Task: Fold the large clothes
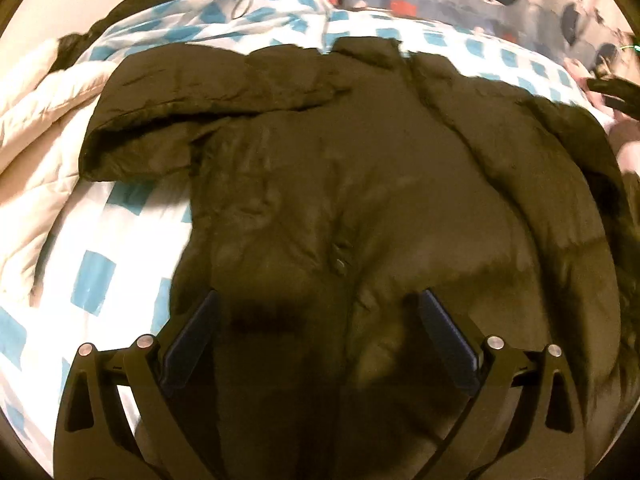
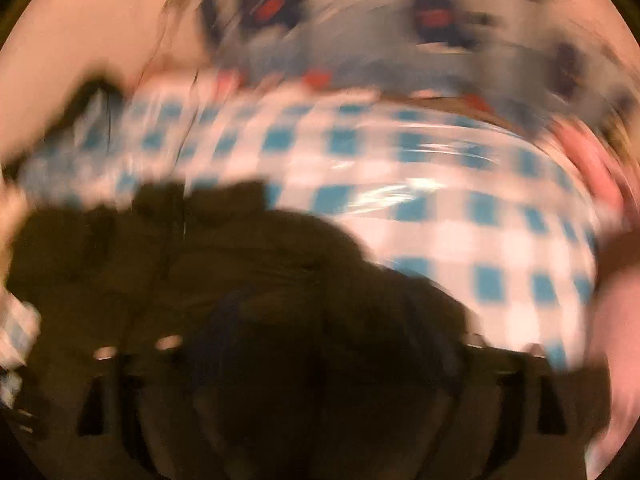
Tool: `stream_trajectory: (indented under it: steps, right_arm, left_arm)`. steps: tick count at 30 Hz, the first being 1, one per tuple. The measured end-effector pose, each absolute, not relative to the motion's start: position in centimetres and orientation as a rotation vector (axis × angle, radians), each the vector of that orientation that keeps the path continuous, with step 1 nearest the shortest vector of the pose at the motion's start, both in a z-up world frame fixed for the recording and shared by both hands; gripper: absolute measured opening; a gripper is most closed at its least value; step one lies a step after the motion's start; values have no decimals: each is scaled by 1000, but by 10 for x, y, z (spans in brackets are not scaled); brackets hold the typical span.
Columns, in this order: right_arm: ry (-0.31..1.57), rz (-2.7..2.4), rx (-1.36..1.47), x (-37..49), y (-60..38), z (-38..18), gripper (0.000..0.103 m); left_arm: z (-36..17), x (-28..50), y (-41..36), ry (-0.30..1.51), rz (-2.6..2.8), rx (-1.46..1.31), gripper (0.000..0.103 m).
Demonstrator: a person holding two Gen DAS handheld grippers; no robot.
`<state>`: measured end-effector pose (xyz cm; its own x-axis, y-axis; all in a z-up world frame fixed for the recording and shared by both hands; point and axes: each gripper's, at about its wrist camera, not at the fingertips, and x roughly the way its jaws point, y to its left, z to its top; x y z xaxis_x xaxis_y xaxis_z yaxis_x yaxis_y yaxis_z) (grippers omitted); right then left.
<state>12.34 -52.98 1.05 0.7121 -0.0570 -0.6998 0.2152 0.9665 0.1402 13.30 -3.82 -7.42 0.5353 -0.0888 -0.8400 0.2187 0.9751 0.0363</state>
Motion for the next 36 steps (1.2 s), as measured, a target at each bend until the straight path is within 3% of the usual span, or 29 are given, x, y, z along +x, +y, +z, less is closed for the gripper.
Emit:
stream_trajectory:
  steps: [5,8,16,18,19,21,26,29,31,32,33,36]
  right_arm:
    - [791,-484,502,-15,-657,-21,90]
    - [786,-567,700,-53,-709,-49,90]
    - [883,-507,808,7,-741,-112,89]
    - [853,-452,832,19,-738,-109,33]
    - [785,-415,824,20,-735,-94,12]
    - [679,-380,715,17,-728,-48,8]
    - [386,-510,503,-47,-749,80,8]
    - [463,-620,512,-60,-789,77,8]
    - [615,-682,527,-59,-807,51,24]
    - [684,-700,550,-64,-815,35,61]
    - [702,-710,599,-77,-819,19,78]
    - [608,-671,658,-140,-784,-4,79]
  left_arm:
    - [-30,97,-78,898,-412,40,95]
    - [-14,72,-131,857,-561,67,95]
    - [-45,78,-266,928,-594,127,95]
    - [-68,88,-289,1010,-578,141,95]
    - [-77,88,-300,1048,-581,148,95]
    - [-78,77,-312,1037,-639,181,95]
    - [-74,52,-352,1032,-932,210,95]
    - [-92,49,-378,1105,-1001,233,95]
    - [-91,54,-372,1119,-1003,192,95]
    - [-83,58,-360,1124,-1017,132,95]
    - [-75,63,-346,1125,-1021,78,95]
    - [-49,73,-287,1082,-971,-3,95]
